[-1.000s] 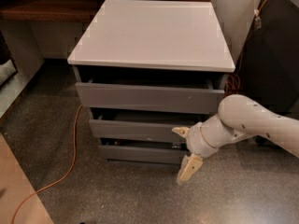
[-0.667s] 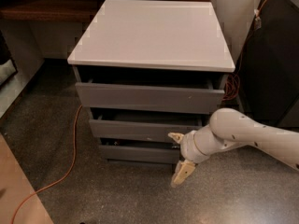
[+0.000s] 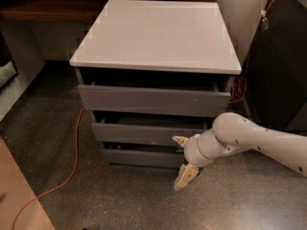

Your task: Pick blue plastic bottle from bottom drawer and place on counter

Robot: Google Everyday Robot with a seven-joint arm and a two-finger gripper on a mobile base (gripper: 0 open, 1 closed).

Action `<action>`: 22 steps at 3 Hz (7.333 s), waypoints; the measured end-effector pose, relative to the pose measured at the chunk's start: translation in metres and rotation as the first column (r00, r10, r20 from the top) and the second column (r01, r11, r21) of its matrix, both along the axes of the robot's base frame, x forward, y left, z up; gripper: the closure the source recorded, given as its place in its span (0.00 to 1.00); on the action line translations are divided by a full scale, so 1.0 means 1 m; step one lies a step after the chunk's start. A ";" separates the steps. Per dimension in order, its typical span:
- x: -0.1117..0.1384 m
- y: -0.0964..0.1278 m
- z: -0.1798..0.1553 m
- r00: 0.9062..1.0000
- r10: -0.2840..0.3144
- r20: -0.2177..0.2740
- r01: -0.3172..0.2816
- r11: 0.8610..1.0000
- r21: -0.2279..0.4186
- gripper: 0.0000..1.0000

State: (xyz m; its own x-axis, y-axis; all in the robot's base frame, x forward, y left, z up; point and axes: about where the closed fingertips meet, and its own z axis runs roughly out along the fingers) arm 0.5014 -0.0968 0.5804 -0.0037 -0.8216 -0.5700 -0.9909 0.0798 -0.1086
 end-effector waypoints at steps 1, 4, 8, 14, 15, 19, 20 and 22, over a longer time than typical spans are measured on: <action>0.016 0.001 -0.026 1.000 -0.005 0.011 0.005 1.000 -0.016 0.00; 0.073 -0.019 -0.115 0.999 0.040 0.034 -0.038 0.998 -0.041 0.00; 0.120 -0.045 -0.210 0.996 0.078 0.046 -0.074 0.994 -0.083 0.00; 0.171 -0.047 -0.319 0.996 0.047 0.074 -0.038 0.991 -0.126 0.00; 0.182 -0.047 -0.335 0.994 0.063 0.090 -0.049 0.987 -0.156 0.00; 0.223 -0.057 -0.390 0.991 0.019 0.132 -0.004 0.993 -0.114 0.25; 0.223 -0.059 -0.395 0.992 0.003 0.127 0.011 0.994 -0.111 0.47; 0.213 -0.060 -0.401 0.993 -0.008 0.115 0.020 0.994 -0.105 1.00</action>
Offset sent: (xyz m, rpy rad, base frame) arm 0.0656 -0.0133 -0.0935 -0.0584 -0.0529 0.0309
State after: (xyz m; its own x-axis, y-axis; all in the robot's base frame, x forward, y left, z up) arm 0.7148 -0.1569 0.1796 0.0448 -0.8777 -0.4772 -0.9703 0.0755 -0.2299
